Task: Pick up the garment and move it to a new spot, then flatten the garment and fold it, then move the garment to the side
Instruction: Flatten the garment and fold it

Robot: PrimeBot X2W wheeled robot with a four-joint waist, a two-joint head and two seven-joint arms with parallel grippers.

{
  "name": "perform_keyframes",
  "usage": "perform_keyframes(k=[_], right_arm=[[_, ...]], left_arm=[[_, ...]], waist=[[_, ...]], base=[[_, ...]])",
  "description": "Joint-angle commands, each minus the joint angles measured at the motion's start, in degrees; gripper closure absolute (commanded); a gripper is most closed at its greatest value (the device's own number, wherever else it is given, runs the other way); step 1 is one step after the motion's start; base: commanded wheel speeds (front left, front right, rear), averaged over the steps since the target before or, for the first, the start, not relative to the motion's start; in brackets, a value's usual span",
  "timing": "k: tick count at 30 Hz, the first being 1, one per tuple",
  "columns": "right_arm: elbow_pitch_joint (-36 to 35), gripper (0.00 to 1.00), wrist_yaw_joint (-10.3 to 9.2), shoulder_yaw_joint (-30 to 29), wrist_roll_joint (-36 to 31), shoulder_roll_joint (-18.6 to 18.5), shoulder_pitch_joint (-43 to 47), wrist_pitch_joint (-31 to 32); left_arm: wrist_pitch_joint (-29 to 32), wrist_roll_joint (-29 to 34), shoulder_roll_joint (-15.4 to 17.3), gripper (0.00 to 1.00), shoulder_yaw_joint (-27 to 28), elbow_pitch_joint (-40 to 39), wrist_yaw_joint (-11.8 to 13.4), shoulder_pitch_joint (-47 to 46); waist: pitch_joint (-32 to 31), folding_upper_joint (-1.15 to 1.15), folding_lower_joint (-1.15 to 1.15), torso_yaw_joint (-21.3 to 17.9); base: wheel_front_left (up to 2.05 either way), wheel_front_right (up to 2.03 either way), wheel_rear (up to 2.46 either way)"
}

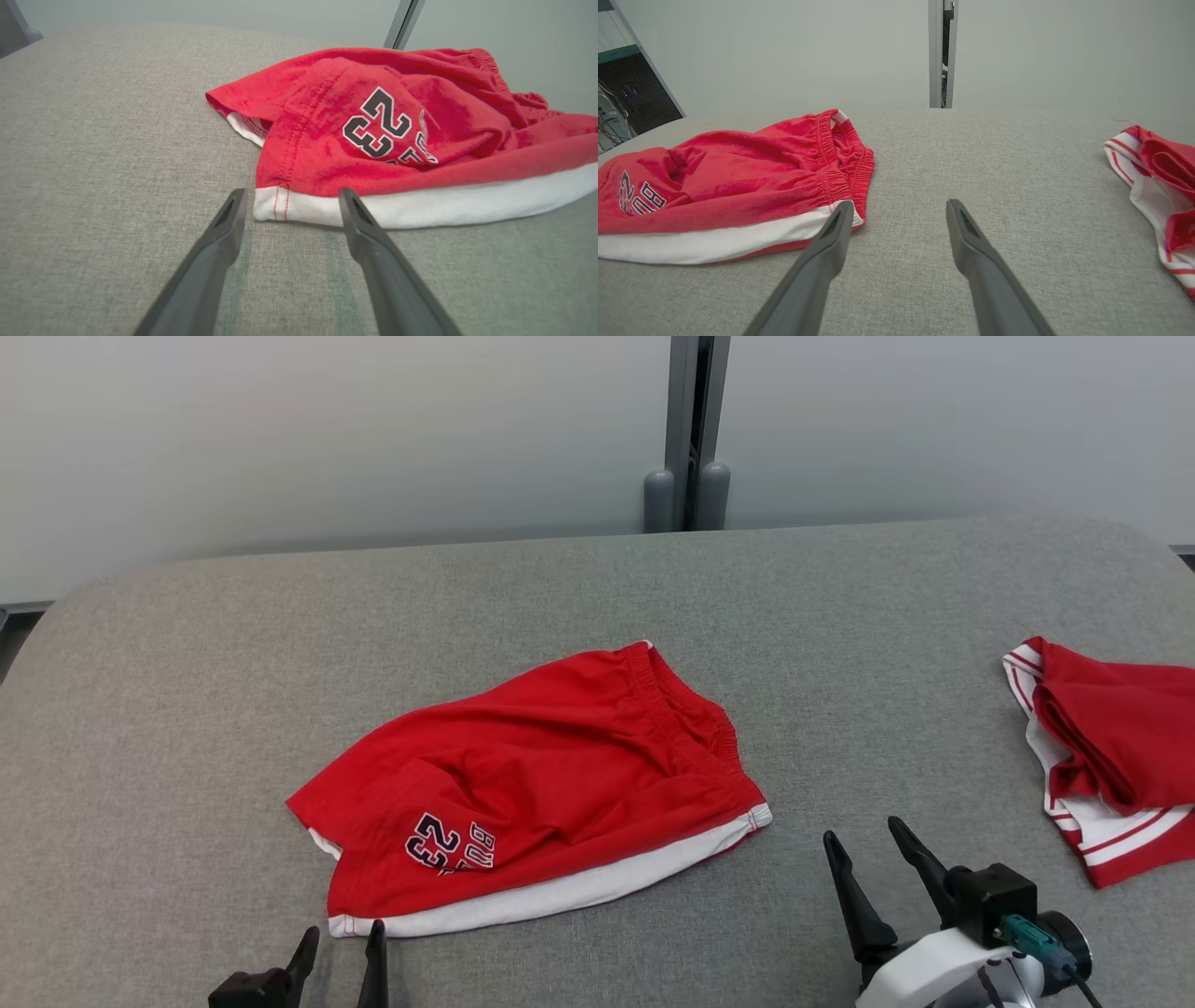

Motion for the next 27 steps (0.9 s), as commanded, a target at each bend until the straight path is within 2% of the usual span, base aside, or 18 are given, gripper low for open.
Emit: perform_keyframes(k=[1, 6, 14, 15, 16, 18, 27], right_arm=[[0.5, 0.0, -0.02, 0.4, -0.3, -0.3, -1.3, -0.3], [0.8, 0.0, -0.02, 0.9, -0.4, -0.3, -2.7, -0.3], [1.0, 0.0, -0.02, 1.5, -1.0, -0.3, -4.4, -0.3], [1.1, 0.0, -0.02, 1.8, -1.2, -0.3, -4.5, -0.3], [1.3, 0.0, -0.02, 2.0, -1.4, -0.3, -4.6, -0.3], [1.5, 0.0, -0.02, 2.2, -1.7, -0.3, -5.0, -0.3], [5.7, 0.0, -0.02, 5.1, -2.1, -0.3, -8.7, -0.3]], left_arm=[[0.0, -0.7, 0.3, 0.0, -0.1, 0.2, 0.0, -1.5], [0.0, -1.3, 0.3, 0.0, -0.2, 0.9, -0.1, -3.0], [0.0, -3.1, 0.3, 0.0, -0.5, 1.7, -1.7, -4.6], [0.0, -3.1, 0.3, 0.05, -0.7, 1.6, -1.9, -4.6], [0.0, -3.2, 0.3, 0.52, -0.8, 1.5, -2.0, -4.7], [0.0, -3.0, 0.3, 1.0, -1.0, 1.2, -2.2, -5.2], [0.0, -2.8, 0.3, 1.0, -2.3, 0.9, -3.1, -6.8]], waist=[[1.4, 0.0, 0.0, 0.4], [3.1, 0.0, 0.0, 0.8], [5.4, 0.0, 0.0, 1.5], [5.6, 0.0, 0.0, 1.6], [5.8, 0.0, 0.0, 1.7], [6.3, 0.0, 0.0, 1.8], [8.6, 0.0, 0.0, 3.3]], base=[[0.0, 0.0, 0.0], [0.0, 0.0, 0.0], [0.0, 0.0, 0.0], [0.0, 0.0, 0.0], [0.0, 0.0, 0.0], [0.0, 0.0, 0.0], [0.0, 0.0, 0.0]])
